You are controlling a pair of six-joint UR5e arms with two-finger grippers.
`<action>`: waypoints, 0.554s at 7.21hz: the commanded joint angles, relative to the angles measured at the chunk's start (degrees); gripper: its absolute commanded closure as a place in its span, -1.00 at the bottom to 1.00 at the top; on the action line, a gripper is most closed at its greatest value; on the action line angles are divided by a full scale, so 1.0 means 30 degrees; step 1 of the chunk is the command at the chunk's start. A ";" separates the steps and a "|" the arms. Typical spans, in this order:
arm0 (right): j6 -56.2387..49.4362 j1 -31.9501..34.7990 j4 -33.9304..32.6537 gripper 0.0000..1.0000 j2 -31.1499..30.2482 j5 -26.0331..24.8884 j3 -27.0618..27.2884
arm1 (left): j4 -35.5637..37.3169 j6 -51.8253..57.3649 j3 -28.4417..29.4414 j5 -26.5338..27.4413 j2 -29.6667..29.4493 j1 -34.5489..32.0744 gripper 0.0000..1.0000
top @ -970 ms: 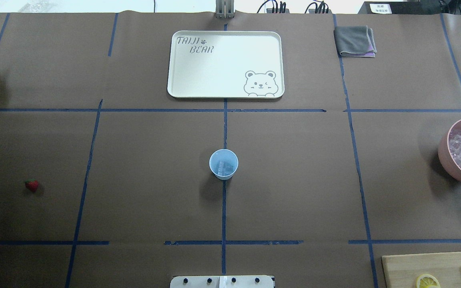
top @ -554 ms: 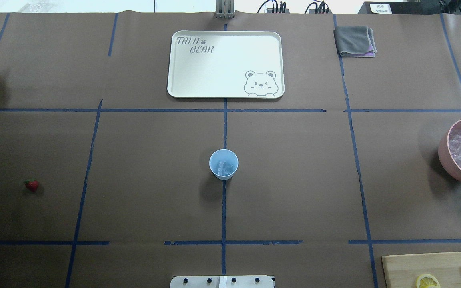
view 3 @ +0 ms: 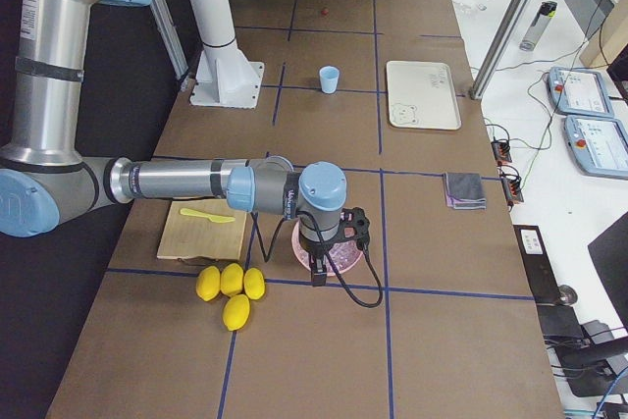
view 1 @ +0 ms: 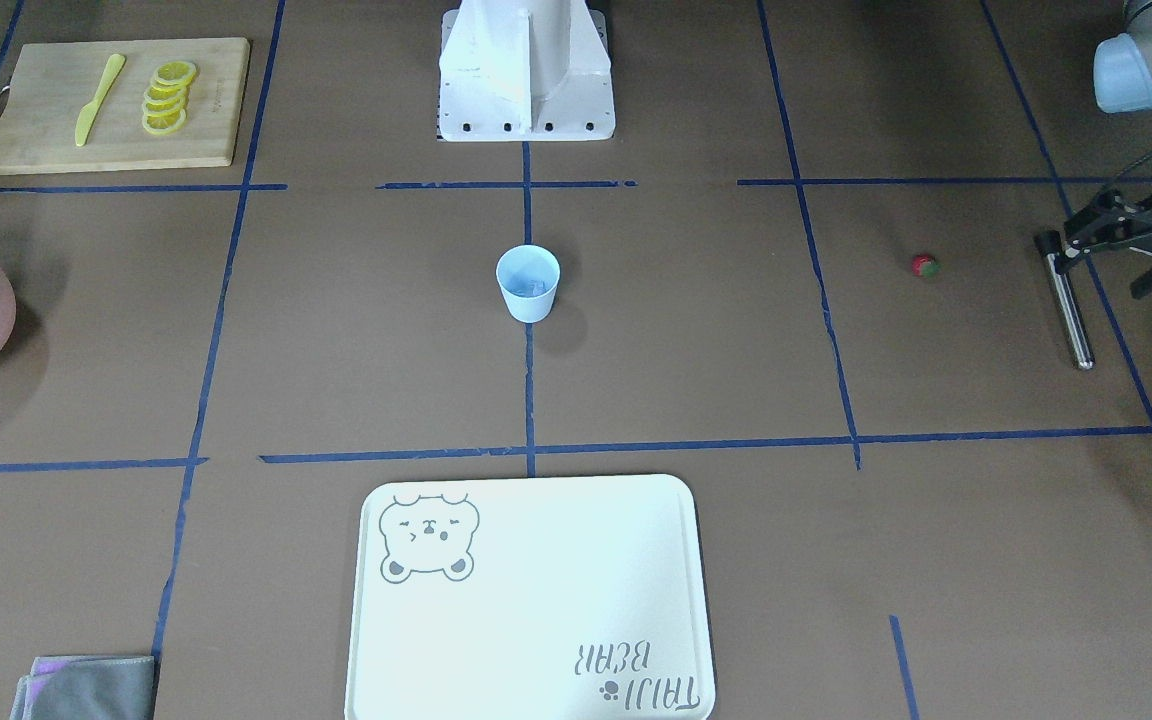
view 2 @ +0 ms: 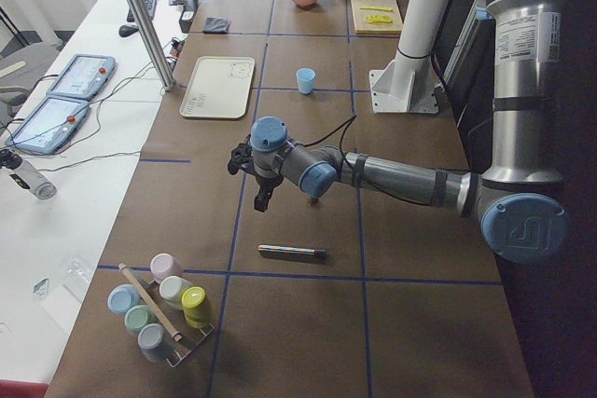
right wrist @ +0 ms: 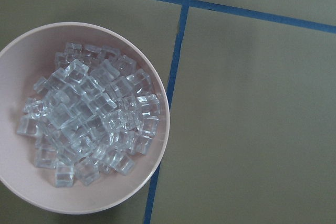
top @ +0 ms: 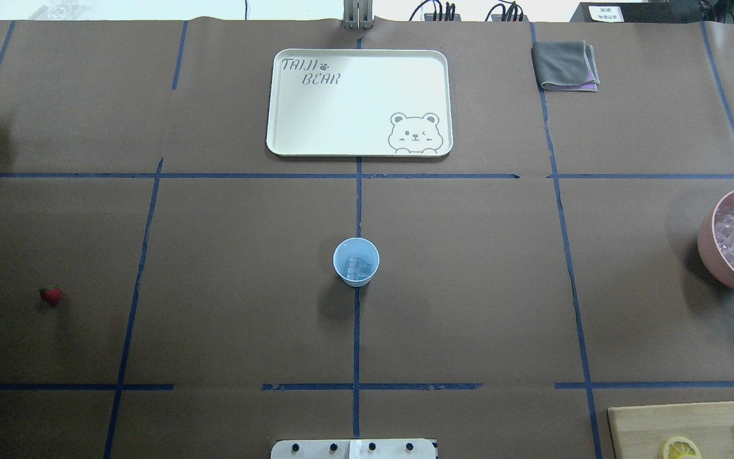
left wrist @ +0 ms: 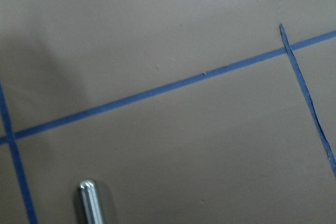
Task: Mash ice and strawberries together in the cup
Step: 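Move the left gripper down to the red strawberry and grasp it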
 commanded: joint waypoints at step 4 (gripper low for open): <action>-0.0029 0.0000 0.0000 -0.98 0.0000 -0.0059 -0.0083 | -0.5333 -0.8161 -0.0091 0.5547 0.1982 0.6471 -1.00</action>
